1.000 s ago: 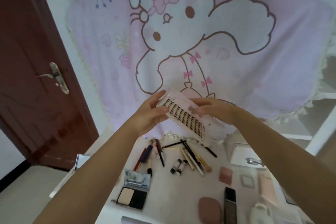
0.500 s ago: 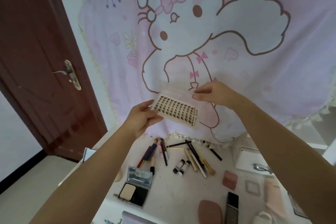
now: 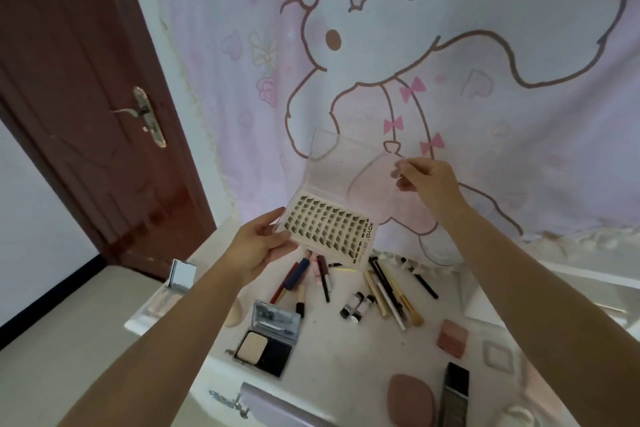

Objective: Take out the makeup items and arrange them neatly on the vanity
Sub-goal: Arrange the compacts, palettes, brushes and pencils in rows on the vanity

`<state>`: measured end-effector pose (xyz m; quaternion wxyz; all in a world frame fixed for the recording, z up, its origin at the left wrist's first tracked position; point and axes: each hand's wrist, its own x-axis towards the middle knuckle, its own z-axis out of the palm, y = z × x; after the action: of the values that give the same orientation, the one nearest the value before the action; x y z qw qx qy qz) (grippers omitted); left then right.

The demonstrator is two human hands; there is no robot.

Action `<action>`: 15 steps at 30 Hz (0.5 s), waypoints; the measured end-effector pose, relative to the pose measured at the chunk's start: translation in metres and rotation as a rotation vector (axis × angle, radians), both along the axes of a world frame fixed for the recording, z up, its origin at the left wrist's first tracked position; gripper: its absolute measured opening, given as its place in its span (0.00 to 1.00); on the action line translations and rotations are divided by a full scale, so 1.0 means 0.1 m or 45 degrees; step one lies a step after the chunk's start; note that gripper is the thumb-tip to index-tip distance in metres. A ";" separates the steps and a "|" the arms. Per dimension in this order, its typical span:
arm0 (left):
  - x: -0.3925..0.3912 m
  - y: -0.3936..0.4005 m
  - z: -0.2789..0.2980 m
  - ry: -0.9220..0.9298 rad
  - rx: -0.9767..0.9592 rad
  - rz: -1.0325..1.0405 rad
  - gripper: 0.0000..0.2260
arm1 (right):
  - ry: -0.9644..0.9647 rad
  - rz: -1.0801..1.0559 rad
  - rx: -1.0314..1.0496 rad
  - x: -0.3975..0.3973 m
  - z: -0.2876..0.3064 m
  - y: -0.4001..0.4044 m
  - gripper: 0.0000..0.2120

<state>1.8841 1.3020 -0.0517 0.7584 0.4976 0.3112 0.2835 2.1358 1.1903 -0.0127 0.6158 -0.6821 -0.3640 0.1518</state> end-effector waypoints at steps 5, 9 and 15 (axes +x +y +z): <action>-0.14 0.05 -0.43 0.191 0.009 -0.049 0.21 | 0.010 -0.032 -0.358 -0.02 -0.51 0.14 0.09; -0.22 -0.03 -0.87 0.494 0.107 -0.148 0.24 | 0.039 -0.046 -0.643 -0.07 -1.03 0.08 0.07; -0.25 -0.34 -1.39 0.929 0.334 -0.442 0.23 | 0.093 -0.145 -0.899 -0.16 -1.76 -0.22 0.08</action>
<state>1.8594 1.2678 -0.1910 0.5655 0.7026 0.4319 -0.0060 2.1202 1.1685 -0.1890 0.3622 -0.8661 -0.2281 0.2580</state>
